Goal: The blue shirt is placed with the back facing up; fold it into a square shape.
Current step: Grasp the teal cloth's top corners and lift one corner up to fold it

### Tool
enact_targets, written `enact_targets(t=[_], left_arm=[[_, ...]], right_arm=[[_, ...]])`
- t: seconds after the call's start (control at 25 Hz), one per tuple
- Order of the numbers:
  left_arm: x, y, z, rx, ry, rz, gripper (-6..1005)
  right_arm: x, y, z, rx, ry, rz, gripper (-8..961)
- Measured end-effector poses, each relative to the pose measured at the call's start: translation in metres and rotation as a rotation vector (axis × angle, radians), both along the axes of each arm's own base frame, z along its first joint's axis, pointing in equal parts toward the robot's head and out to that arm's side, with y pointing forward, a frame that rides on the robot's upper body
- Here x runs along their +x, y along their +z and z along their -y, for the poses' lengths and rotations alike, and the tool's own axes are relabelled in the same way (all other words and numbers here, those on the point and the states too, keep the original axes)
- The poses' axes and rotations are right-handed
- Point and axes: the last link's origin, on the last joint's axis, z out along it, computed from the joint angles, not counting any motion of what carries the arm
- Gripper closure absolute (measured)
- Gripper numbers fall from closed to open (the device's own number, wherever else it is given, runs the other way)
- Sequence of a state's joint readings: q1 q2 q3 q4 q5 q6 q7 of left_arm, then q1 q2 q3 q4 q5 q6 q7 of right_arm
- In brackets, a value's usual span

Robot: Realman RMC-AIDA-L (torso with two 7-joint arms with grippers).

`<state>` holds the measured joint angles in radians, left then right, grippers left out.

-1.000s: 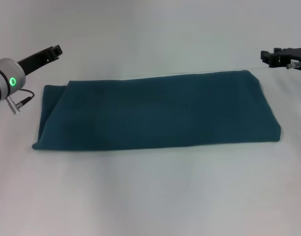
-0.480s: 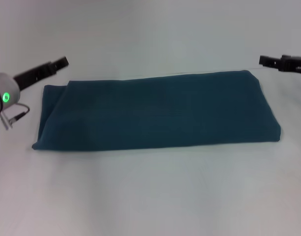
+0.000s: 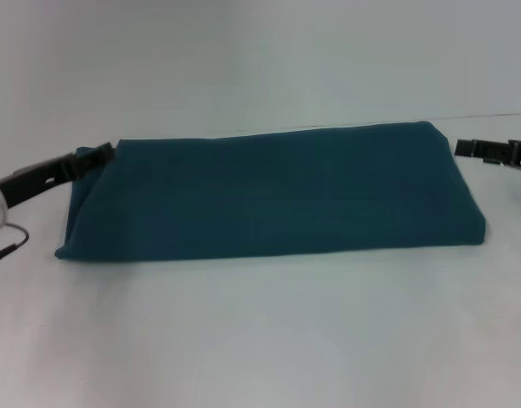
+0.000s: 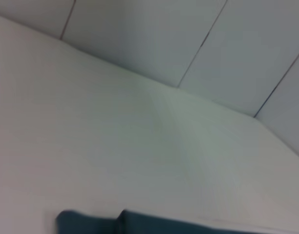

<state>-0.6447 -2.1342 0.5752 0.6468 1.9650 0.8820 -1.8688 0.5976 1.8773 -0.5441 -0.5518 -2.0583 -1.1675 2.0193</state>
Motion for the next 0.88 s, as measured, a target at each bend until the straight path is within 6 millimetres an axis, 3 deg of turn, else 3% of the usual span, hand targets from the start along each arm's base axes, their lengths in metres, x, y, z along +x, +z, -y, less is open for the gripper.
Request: enact_targets(t=[0.44, 0.88], left_arm=[[-0.03, 0.002, 0.034, -0.021, 0.025, -0.017, 214], [-0.04, -0.004, 0.046, -0.104, 0.025, -0.091, 214]], right_arm=[[0.003, 0.017, 0.021, -0.124, -0.09, -0.039, 156], [0.012, 0.015, 0.03, -0.148, -0.151, -0.054, 158]])
